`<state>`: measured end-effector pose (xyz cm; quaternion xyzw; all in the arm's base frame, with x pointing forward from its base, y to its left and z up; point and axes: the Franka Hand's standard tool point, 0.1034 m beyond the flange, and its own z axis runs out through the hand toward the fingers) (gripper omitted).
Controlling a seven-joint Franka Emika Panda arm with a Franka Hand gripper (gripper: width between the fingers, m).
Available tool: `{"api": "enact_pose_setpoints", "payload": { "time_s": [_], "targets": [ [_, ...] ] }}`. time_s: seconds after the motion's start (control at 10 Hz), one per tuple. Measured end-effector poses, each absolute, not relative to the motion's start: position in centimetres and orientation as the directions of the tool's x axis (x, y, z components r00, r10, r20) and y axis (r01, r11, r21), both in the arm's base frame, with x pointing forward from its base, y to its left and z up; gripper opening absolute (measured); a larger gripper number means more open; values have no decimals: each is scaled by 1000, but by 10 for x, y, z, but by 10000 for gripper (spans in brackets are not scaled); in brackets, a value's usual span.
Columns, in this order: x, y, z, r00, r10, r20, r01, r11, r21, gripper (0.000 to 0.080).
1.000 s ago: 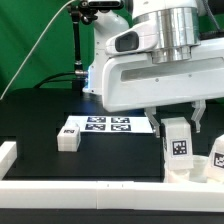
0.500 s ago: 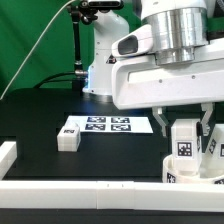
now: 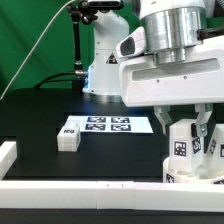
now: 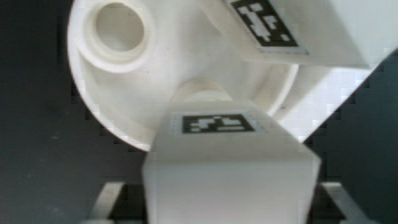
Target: Assemble stool
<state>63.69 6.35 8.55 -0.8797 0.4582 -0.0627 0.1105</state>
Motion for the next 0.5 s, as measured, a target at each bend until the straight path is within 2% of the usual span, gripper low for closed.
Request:
{"api": "enact_pose_setpoints", "payload": {
  "time_s": [0.2,0.4,0.5],
  "targets": [
    [638,64,85,445,-894,-40,-870,-422,-253,338],
    [638,62,86,391,-917,-76,-899,-363,-245,338],
    [638,62,86,381,-921,-80,-903,-353,-244,418]
  ]
}}
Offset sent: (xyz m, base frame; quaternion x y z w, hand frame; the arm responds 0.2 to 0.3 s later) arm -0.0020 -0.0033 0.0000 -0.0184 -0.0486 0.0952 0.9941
